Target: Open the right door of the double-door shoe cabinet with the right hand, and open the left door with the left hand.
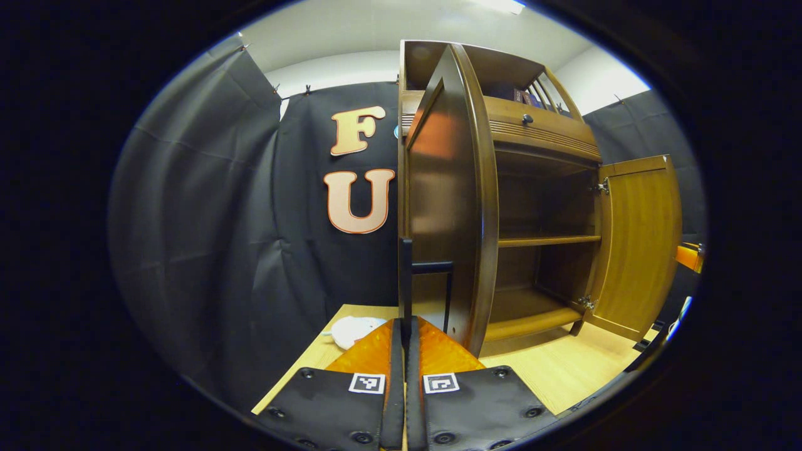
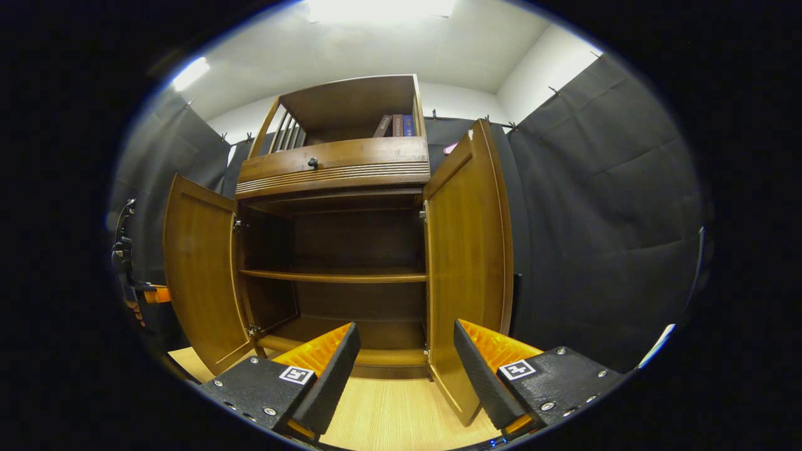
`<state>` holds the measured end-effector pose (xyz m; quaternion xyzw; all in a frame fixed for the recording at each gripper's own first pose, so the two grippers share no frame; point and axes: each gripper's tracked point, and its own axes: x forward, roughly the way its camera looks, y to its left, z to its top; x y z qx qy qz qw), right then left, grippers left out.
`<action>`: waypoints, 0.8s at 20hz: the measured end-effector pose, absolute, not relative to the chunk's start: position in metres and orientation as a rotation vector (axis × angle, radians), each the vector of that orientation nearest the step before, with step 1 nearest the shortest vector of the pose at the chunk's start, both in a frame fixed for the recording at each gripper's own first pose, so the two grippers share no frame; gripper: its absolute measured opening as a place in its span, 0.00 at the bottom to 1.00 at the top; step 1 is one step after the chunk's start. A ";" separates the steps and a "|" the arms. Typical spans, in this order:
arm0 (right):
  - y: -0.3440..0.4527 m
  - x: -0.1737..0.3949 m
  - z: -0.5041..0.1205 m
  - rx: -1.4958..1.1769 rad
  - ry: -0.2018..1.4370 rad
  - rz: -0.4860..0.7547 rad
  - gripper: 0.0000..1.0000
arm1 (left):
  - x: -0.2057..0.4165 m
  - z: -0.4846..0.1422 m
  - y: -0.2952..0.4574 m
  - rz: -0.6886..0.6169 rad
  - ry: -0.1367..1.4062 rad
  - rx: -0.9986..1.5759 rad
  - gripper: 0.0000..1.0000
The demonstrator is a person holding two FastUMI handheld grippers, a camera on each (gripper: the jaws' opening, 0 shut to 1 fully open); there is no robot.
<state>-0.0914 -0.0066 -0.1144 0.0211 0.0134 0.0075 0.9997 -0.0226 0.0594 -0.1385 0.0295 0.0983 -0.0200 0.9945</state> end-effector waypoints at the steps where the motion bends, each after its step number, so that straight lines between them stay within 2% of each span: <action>1: -0.004 -0.091 -0.114 0.041 0.027 0.019 0.98 | -0.023 -0.139 0.059 -0.036 0.197 0.057 0.08; 6: 0.011 -0.087 -0.114 0.045 0.032 0.042 0.98 | -0.022 -0.137 0.061 0.013 0.188 0.053 0.08; 7: 0.014 -0.087 -0.115 0.043 0.033 0.049 0.98 | -0.021 -0.138 0.062 0.021 0.188 0.051 0.12; 9: 0.021 -0.085 -0.114 0.037 0.033 0.058 0.98 | -0.022 -0.138 0.064 0.046 0.184 0.045 0.05; 10: 0.023 -0.084 -0.115 0.036 0.034 0.062 0.98 | -0.024 -0.137 0.067 0.065 0.180 0.046 0.08; 16: 0.029 -0.081 -0.116 0.037 0.046 0.070 0.98 | -0.022 -0.134 0.070 0.133 0.169 0.039 0.08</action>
